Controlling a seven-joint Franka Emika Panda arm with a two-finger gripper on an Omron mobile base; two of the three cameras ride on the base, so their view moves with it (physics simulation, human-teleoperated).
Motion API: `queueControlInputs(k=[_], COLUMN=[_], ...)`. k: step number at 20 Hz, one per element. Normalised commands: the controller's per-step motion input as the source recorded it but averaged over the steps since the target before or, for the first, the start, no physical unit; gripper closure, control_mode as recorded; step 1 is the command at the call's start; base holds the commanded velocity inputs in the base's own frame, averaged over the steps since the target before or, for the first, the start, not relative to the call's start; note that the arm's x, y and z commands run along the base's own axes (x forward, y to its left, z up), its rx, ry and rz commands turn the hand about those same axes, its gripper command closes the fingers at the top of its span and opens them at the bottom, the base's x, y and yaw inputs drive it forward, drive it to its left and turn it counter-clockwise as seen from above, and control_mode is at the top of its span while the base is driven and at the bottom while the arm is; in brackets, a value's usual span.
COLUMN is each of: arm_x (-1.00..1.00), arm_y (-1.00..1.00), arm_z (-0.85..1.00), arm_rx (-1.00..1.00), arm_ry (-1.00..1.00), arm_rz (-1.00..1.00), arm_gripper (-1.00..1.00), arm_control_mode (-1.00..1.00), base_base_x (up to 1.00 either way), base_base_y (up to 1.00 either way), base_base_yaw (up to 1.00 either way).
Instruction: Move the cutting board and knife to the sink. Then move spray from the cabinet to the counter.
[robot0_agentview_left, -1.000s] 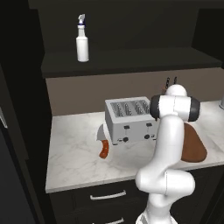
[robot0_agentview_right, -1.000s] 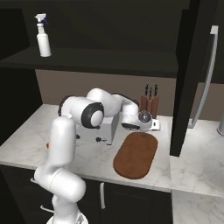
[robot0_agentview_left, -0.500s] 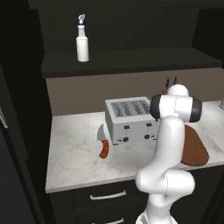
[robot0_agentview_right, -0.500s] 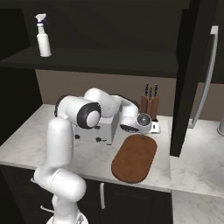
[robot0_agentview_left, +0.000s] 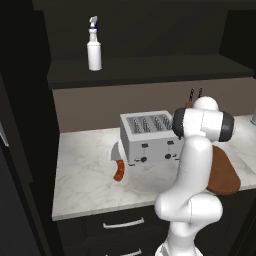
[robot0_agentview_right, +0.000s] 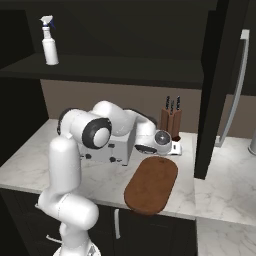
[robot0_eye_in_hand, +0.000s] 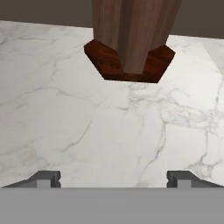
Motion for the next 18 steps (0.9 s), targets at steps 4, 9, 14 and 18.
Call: queueControlInputs(k=[4, 9, 14, 18], arm_x=[-0.43, -0.44, -0.48, -0.47], arm_y=[0.11, 0.10, 0.10, 0.11], arm_z=[-0.17, -0.18, -0.20, -0.21], arm_rx=[0.00, 0.00, 0.00, 0.00], arm_ry=[0.03, 0.02, 0.01, 0.01], arm_rz=[0.00, 0.00, 0.00, 0.00], arm_gripper=[-1.00, -1.00, -1.00, -1.00], arm_control_mode=[-1.00, -1.00, -1.00, -1.00], base_base_x=[0.00, 0.00, 0.00, 0.00], base_base_y=[0.00, 0.00, 0.00, 0.00], base_base_yaw=[0.00, 0.00, 0.00, 0.00])
